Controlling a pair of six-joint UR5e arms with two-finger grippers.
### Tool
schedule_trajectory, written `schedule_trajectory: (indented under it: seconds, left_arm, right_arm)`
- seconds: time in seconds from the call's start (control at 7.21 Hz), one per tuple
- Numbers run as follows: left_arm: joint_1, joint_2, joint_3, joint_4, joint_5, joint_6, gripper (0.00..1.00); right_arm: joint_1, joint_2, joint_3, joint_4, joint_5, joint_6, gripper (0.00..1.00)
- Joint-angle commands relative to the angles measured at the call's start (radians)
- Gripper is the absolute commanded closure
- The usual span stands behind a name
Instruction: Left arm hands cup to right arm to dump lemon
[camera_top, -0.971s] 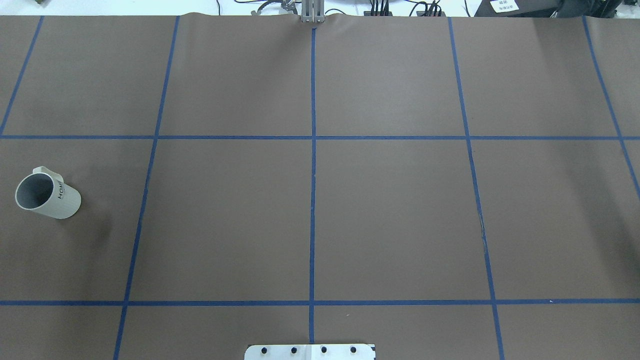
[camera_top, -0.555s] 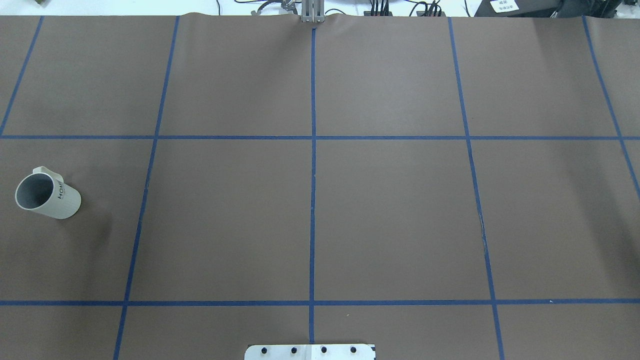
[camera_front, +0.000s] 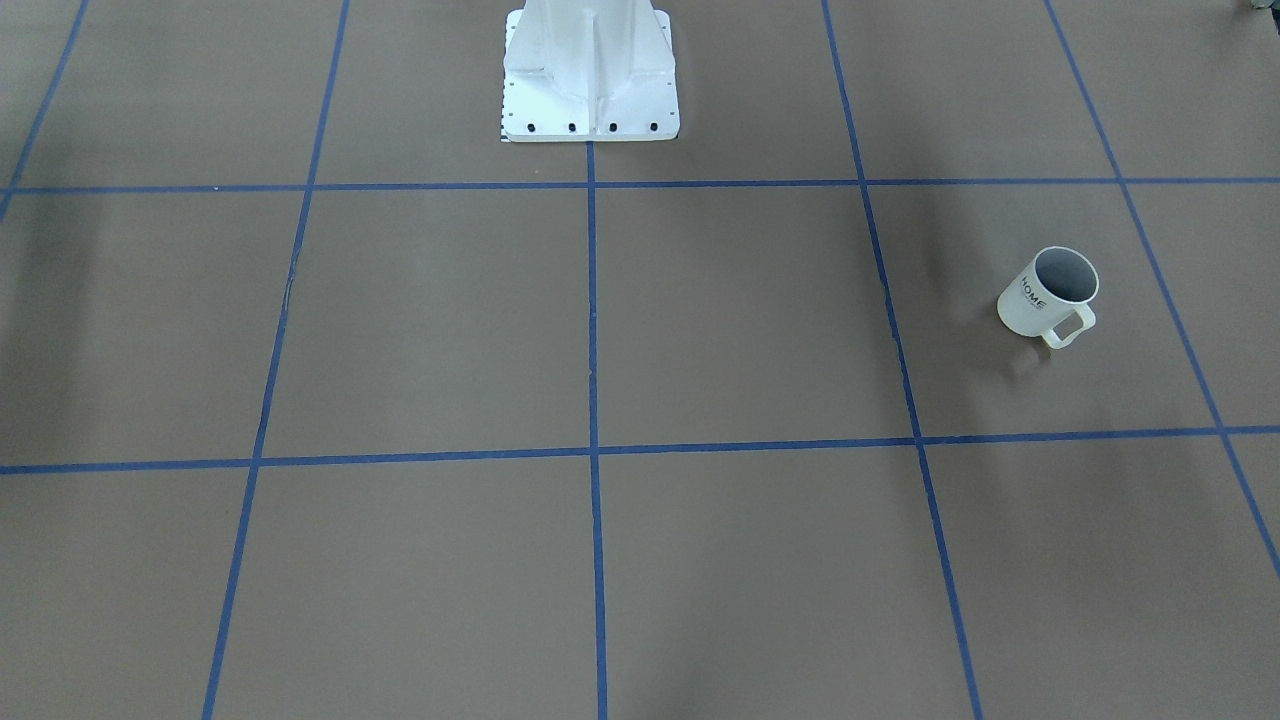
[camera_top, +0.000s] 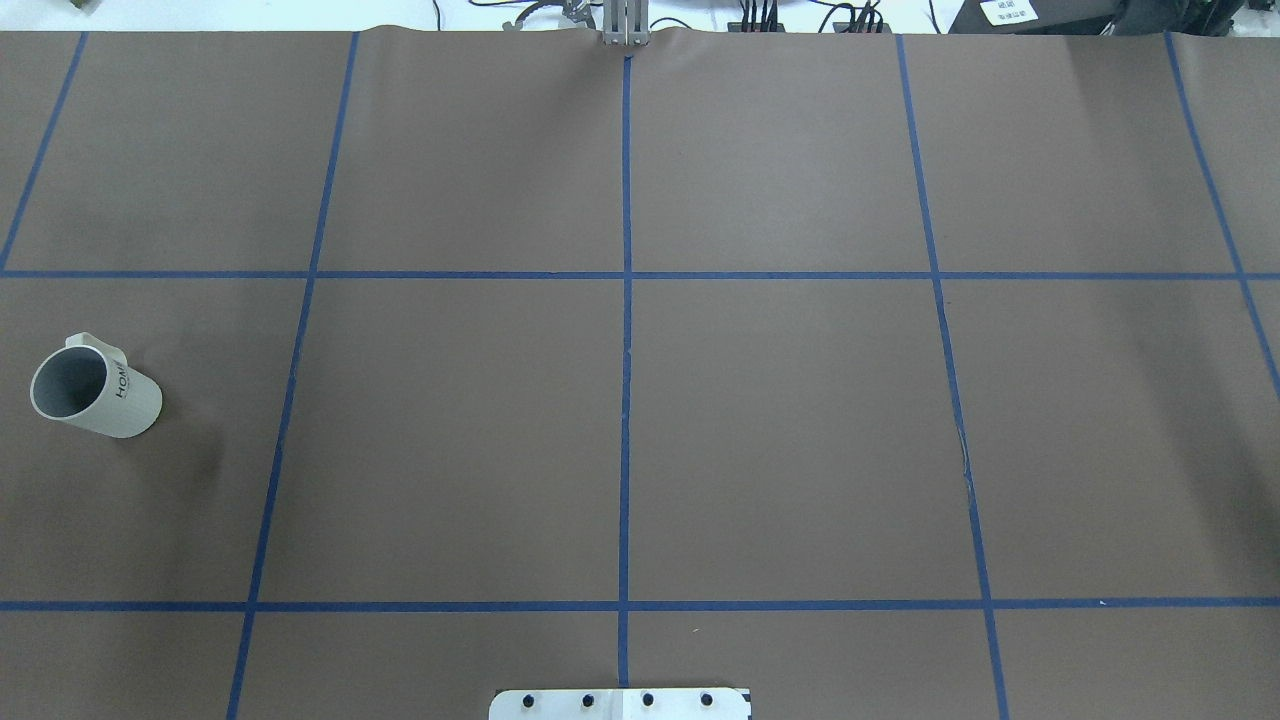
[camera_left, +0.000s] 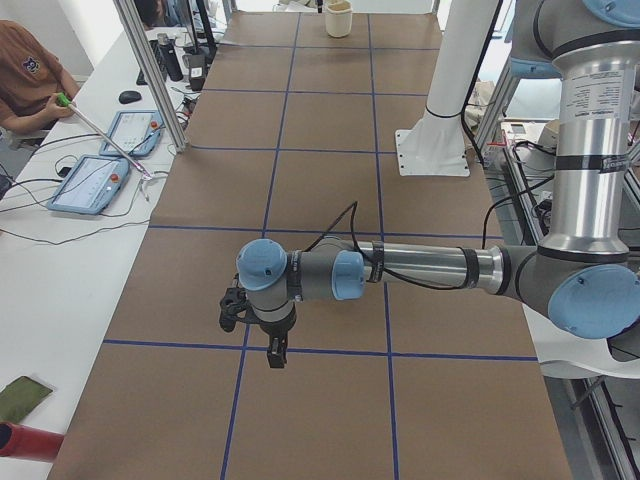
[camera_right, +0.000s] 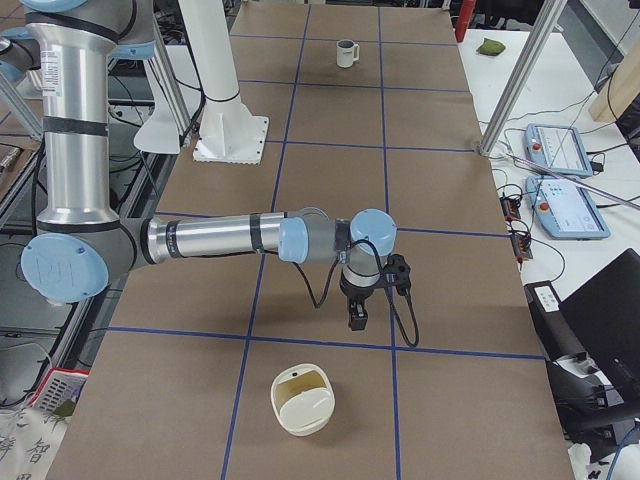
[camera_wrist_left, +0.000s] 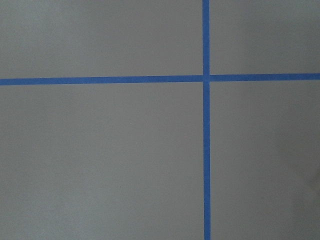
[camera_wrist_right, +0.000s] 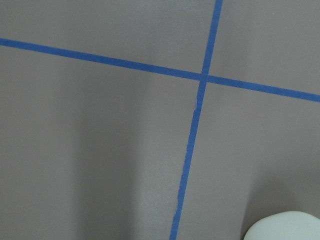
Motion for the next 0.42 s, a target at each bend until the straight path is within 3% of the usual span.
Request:
schedule_trajectory:
  seconds: [0.0,0.28]
  left_arm:
    - [0.000,-0.001,0.008,-0.001,0.002,-0.004,0.00]
    - [0.002,-0.010,0.010,0.000,0.002,-0.006,0.00]
  right_arm:
    - [0.000,0.003,-0.001,0.001,0.001,0.001,0.00]
    - [0.000,0.003,-0.001,0.001,0.001,0.001,0.00]
